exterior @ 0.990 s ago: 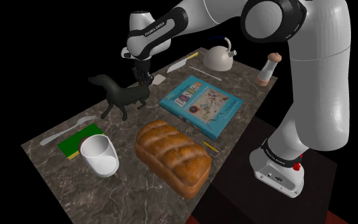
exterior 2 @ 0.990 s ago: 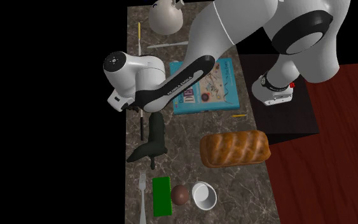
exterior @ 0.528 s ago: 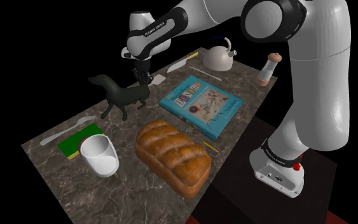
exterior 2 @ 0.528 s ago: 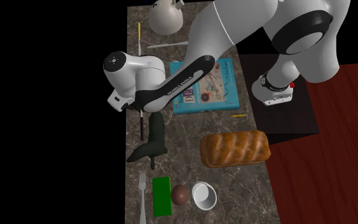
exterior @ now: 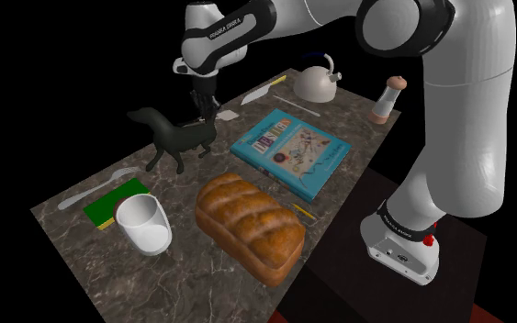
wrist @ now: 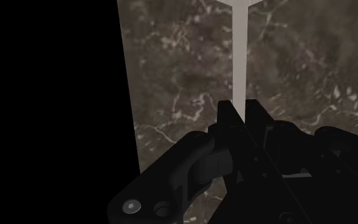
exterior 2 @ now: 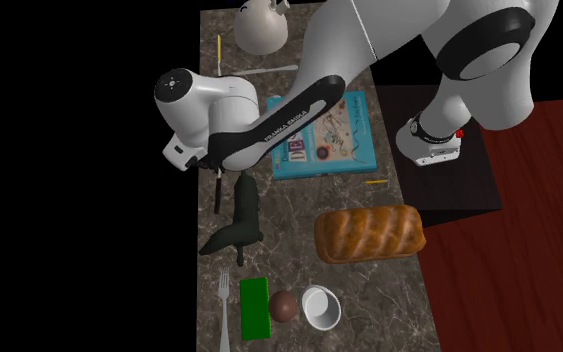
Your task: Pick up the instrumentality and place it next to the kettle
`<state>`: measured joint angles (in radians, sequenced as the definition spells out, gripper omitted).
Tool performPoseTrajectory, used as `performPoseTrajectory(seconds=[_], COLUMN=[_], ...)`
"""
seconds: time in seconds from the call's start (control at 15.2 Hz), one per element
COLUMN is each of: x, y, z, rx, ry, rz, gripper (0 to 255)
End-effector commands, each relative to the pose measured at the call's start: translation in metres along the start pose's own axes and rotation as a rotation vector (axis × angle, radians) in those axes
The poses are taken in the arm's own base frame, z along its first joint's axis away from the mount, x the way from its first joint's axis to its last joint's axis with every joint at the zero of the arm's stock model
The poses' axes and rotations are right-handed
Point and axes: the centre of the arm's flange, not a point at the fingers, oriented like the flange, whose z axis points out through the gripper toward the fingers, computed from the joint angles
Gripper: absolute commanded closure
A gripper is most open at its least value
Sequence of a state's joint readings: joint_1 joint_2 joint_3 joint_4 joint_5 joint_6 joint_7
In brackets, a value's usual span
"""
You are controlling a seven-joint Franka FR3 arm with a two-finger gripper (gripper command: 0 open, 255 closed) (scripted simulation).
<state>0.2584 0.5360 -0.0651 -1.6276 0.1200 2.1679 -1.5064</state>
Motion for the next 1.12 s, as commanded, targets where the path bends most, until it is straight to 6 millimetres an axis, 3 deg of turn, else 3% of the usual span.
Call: performPoseTrajectory(seconds=[0.0,1.06], x=[0.001,0.006], y=[0.0,0.0], z=[-0.011,-0.095], rx=[0.0,0.0], ry=[0.0,0.0], rz=[0.0,0.0], gripper=[255,255])
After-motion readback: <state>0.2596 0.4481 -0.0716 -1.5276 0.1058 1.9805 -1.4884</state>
